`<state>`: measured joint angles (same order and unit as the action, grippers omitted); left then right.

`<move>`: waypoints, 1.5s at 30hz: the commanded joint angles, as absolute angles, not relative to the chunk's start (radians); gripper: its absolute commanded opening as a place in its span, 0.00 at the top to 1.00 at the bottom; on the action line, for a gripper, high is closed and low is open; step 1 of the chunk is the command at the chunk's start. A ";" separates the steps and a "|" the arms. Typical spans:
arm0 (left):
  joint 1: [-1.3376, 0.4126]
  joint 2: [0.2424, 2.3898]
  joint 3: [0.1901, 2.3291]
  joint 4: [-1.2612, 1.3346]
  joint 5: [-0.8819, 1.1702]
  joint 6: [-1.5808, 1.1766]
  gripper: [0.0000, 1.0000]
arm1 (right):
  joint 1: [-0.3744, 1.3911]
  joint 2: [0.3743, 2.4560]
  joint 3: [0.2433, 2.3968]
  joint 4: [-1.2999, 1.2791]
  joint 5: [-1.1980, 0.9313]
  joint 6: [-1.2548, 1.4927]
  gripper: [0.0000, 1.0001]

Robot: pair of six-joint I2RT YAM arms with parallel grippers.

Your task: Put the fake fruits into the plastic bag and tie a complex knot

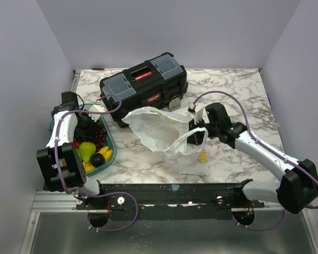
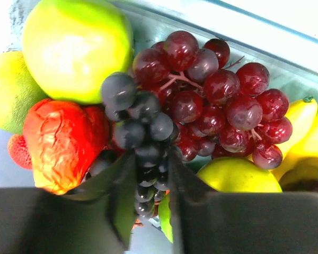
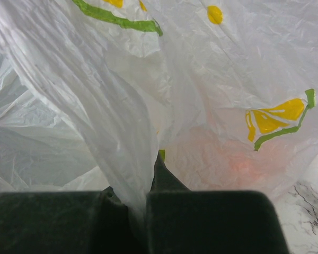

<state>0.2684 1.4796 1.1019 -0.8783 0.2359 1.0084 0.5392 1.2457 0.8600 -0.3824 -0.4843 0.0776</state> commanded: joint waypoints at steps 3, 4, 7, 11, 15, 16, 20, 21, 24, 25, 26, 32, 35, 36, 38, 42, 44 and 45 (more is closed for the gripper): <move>0.281 1.401 1.192 -0.982 0.307 0.996 0.95 | 0.534 1.249 0.847 -0.368 -0.489 0.059 0.99; 0.282 1.380 1.208 -1.000 0.318 0.995 1.00 | 0.533 1.250 0.847 -0.368 -0.489 0.058 0.99; 0.283 1.339 1.263 -1.050 0.341 0.981 1.00 | 0.534 1.251 0.847 -0.368 -0.492 0.057 0.99; 0.285 1.304 1.378 -1.126 0.396 0.939 1.00 | 0.534 1.255 0.846 -0.364 -0.502 0.058 0.99; 0.282 1.262 1.506 -1.245 0.541 0.881 1.00 | 0.534 1.261 0.846 -0.352 -0.513 0.070 0.99; 0.280 1.251 1.543 -1.270 0.591 0.864 1.00 | 0.533 1.262 0.847 -0.351 -0.516 0.071 1.00; 0.219 1.185 1.651 -1.341 0.741 0.795 1.00 | 0.533 1.269 0.850 -0.345 -0.518 0.071 0.99; 0.190 1.170 1.674 -1.351 0.768 0.778 1.00 | 0.533 1.271 0.850 -0.345 -0.520 0.071 0.99; 0.048 1.119 1.712 -1.343 0.820 0.703 1.00 | 0.533 1.278 0.855 -0.345 -0.526 0.071 0.99; -0.020 1.106 1.716 -1.325 0.820 0.674 1.00 | 0.534 1.280 0.854 -0.344 -0.528 0.070 0.99; -0.074 1.093 1.715 -1.300 0.824 0.642 1.00 | 0.534 1.282 0.857 -0.344 -0.529 0.071 0.99; -0.369 1.058 1.633 -1.050 0.829 0.422 1.00 | 0.534 1.295 0.866 -0.336 -0.538 0.076 0.99; -0.471 1.088 1.561 -0.942 0.834 0.375 1.00 | 0.533 1.297 0.867 -0.329 -0.553 0.072 0.99; -0.504 1.099 1.534 -0.925 0.832 0.391 1.00 | 0.533 1.298 0.868 -0.329 -0.558 0.071 0.99; -0.547 1.120 1.476 -0.872 0.826 0.416 1.00 | 0.534 1.297 0.873 -0.328 -0.560 0.071 1.00; -0.574 1.152 1.364 -0.764 0.785 0.479 1.00 | 0.533 1.289 0.879 -0.328 -0.564 0.075 0.99; -0.574 1.166 1.322 -0.704 0.718 0.514 1.00 | 0.534 1.284 0.878 -0.330 -0.576 0.073 0.99; -0.573 1.173 1.301 -0.679 0.687 0.547 1.00 | 0.533 1.280 0.876 -0.330 -0.582 0.073 0.99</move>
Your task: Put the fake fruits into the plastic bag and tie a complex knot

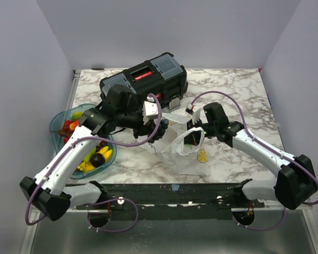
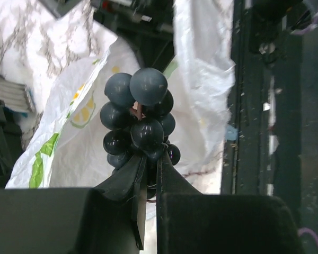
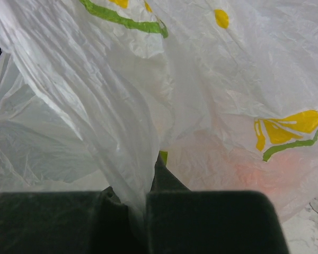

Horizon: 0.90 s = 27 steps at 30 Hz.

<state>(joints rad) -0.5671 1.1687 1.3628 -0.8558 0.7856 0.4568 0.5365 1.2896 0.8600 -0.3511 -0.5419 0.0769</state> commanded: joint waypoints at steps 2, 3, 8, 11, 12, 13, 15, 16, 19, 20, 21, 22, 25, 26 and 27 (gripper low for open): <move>-0.573 1.185 1.261 -0.649 0.637 0.632 1.00 | 0.533 1.274 0.873 -0.330 -0.600 0.070 0.99; -0.573 1.186 1.238 -0.637 0.626 0.672 1.00 | 0.534 1.270 0.869 -0.328 -0.609 0.063 0.99; -0.609 1.179 1.100 -0.566 0.596 0.835 1.00 | 0.534 1.273 0.867 -0.309 -0.627 0.071 0.99; -0.659 1.184 1.032 -0.469 0.551 0.895 1.00 | 0.533 1.282 0.868 -0.302 -0.647 0.072 0.99; -0.676 1.191 1.013 -0.419 0.526 0.906 1.00 | 0.534 1.285 0.868 -0.301 -0.658 0.074 0.99; -0.687 1.199 0.997 -0.388 0.512 0.927 1.00 | 0.534 1.285 0.867 -0.297 -0.665 0.075 0.99; -0.704 1.230 0.977 -0.318 0.490 0.954 1.00 | 0.534 1.287 0.863 -0.290 -0.669 0.079 0.99; -0.714 1.249 0.969 -0.278 0.482 0.962 1.00 | 0.534 1.288 0.862 -0.290 -0.669 0.078 0.99; -0.742 1.306 0.927 -0.155 0.445 0.990 1.00 | 0.534 1.291 0.865 -0.288 -0.670 0.081 0.99; -0.750 1.318 0.903 -0.110 0.445 1.013 1.00 | 0.533 1.293 0.867 -0.288 -0.671 0.085 0.99; -0.758 1.329 0.878 -0.076 0.449 1.042 1.00 | 0.534 1.294 0.869 -0.289 -0.672 0.087 0.99; -0.764 1.336 0.848 -0.044 0.454 1.090 1.00 | 0.534 1.295 0.869 -0.288 -0.670 0.091 0.99; -0.773 1.374 0.785 -0.005 0.437 1.195 1.00 | 0.533 1.289 0.867 -0.288 -0.662 0.091 0.99; -0.772 1.394 0.773 0.019 0.416 1.206 1.00 | 0.534 1.287 0.864 -0.288 -0.657 0.091 0.99; -0.772 1.411 0.769 0.047 0.388 1.203 1.00 | 0.533 1.287 0.862 -0.287 -0.655 0.091 0.99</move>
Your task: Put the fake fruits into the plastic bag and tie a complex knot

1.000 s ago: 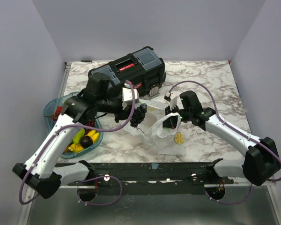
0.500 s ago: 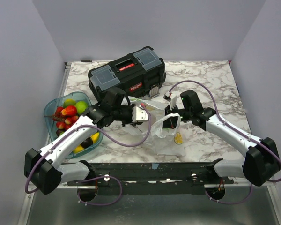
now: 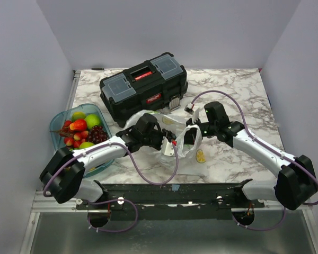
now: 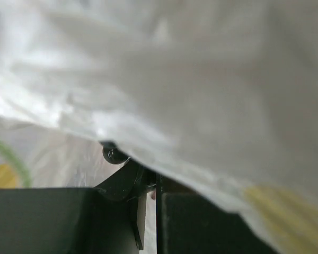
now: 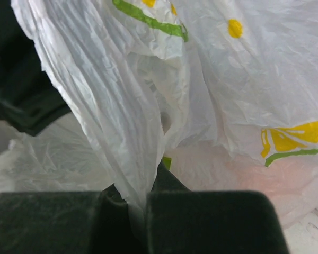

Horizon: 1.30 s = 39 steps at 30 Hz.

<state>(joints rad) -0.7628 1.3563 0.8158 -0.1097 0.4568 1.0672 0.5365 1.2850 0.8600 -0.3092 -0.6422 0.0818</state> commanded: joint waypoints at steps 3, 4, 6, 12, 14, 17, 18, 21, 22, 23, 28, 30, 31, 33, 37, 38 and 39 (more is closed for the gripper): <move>-0.770 1.467 0.814 0.035 0.346 1.134 0.85 | 0.533 1.290 0.856 -0.284 -0.655 0.094 0.99; -0.770 1.476 0.841 0.006 0.349 1.111 0.77 | 0.533 1.291 0.853 -0.281 -0.655 0.096 0.99; -0.772 1.472 0.865 -0.033 0.363 1.066 0.61 | 0.534 1.290 0.851 -0.279 -0.651 0.097 0.99; -0.778 1.365 0.978 -0.238 0.439 0.941 0.34 | 0.534 1.285 0.843 -0.279 -0.613 0.091 0.99; -0.778 1.323 1.021 -0.335 0.469 0.907 0.30 | 0.533 1.289 0.843 -0.279 -0.596 0.089 0.99; -0.778 1.275 1.083 -0.498 0.519 0.930 0.27 | 0.534 1.289 0.842 -0.279 -0.561 0.089 0.99; -0.778 1.261 1.101 -0.550 0.535 0.934 0.26 | 0.534 1.288 0.842 -0.279 -0.549 0.084 0.99; -0.778 1.238 1.176 -0.695 0.577 0.946 0.26 | 0.533 1.289 0.843 -0.282 -0.534 0.070 0.99; -0.778 1.237 1.198 -0.741 0.583 0.942 0.25 | 0.534 1.289 0.843 -0.282 -0.531 0.066 0.99; -0.778 1.234 1.224 -0.787 0.586 0.946 0.25 | 0.533 1.289 0.842 -0.284 -0.529 0.064 0.99; -0.722 1.199 1.333 -0.922 0.572 0.892 0.25 | 0.533 1.284 0.840 -0.287 -0.518 0.054 0.99; -0.647 1.178 1.408 -0.979 0.605 0.825 0.25 | 0.533 1.277 0.840 -0.290 -0.513 0.048 0.99; -0.610 1.169 1.443 -1.018 0.619 0.793 0.25 | 0.533 1.275 0.838 -0.291 -0.510 0.045 0.99; -0.480 1.149 1.494 -1.084 0.640 0.753 0.22 | 0.532 1.272 0.837 -0.293 -0.511 0.042 0.99; -0.149 1.107 1.506 -1.185 0.635 0.781 0.17 | 0.532 1.277 0.842 -0.303 -0.525 0.034 0.99; -0.078 1.102 1.502 -1.218 0.626 0.810 0.16 | 0.532 1.278 0.845 -0.306 -0.524 0.031 0.99; -0.014 1.097 1.491 -1.243 0.606 0.831 0.14 | 0.532 1.276 0.844 -0.308 -0.524 0.029 0.99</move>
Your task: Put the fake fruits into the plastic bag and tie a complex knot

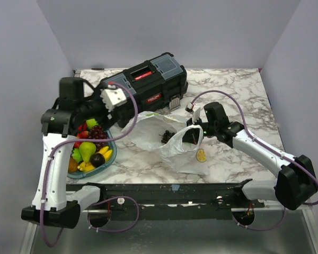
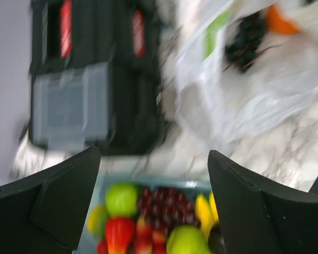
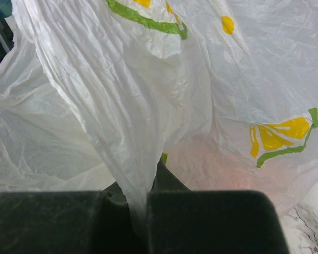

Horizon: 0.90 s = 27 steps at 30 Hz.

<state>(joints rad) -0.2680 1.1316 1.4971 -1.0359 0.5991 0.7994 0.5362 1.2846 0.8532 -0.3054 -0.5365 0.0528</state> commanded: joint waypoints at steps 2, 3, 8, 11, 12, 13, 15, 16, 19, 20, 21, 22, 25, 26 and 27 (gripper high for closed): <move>0.132 1.086 1.448 -1.276 0.570 0.863 0.11 | 0.532 1.275 0.841 -0.308 -0.527 0.028 0.99; 0.189 1.077 1.412 -1.276 0.559 0.866 0.02 | 0.532 1.275 0.839 -0.308 -0.529 0.029 0.99; 0.453 1.103 1.285 -1.204 0.505 0.833 0.02 | 0.533 1.281 0.833 -0.303 -0.541 0.039 0.99; 0.527 1.140 1.244 -1.109 0.478 0.764 0.02 | 0.533 1.281 0.828 -0.300 -0.548 0.043 0.99; 0.531 1.148 1.231 -1.069 0.467 0.752 0.02 | 0.533 1.282 0.827 -0.301 -0.549 0.044 0.99; 0.531 1.156 1.220 -1.035 0.460 0.751 0.02 | 0.533 1.282 0.827 -0.301 -0.551 0.045 0.99; 0.527 1.186 1.210 -0.977 0.437 0.761 0.02 | 0.532 1.284 0.827 -0.302 -0.552 0.046 0.99; 0.524 1.210 1.217 -0.956 0.422 0.769 0.01 | 0.533 1.285 0.828 -0.303 -0.552 0.046 0.99; 0.510 1.308 1.259 -0.914 0.353 0.812 0.02 | 0.533 1.288 0.830 -0.305 -0.551 0.048 0.99; 0.508 1.337 1.270 -0.895 0.331 0.827 0.02 | 0.532 1.290 0.831 -0.305 -0.552 0.047 0.99; 0.508 1.371 1.283 -0.870 0.309 0.835 0.02 | 0.531 1.291 0.833 -0.307 -0.552 0.048 0.99; 0.508 1.408 1.300 -0.865 0.299 0.846 0.02 | 0.532 1.293 0.834 -0.308 -0.552 0.048 0.99; 0.503 1.503 1.377 -0.898 0.322 0.850 0.02 | 0.532 1.300 0.836 -0.310 -0.549 0.043 0.99; 0.498 1.535 1.404 -0.918 0.336 0.849 0.02 | 0.532 1.302 0.837 -0.310 -0.549 0.044 0.99; 0.489 1.559 1.422 -0.927 0.342 0.840 0.02 | 0.533 1.305 0.837 -0.310 -0.549 0.043 0.99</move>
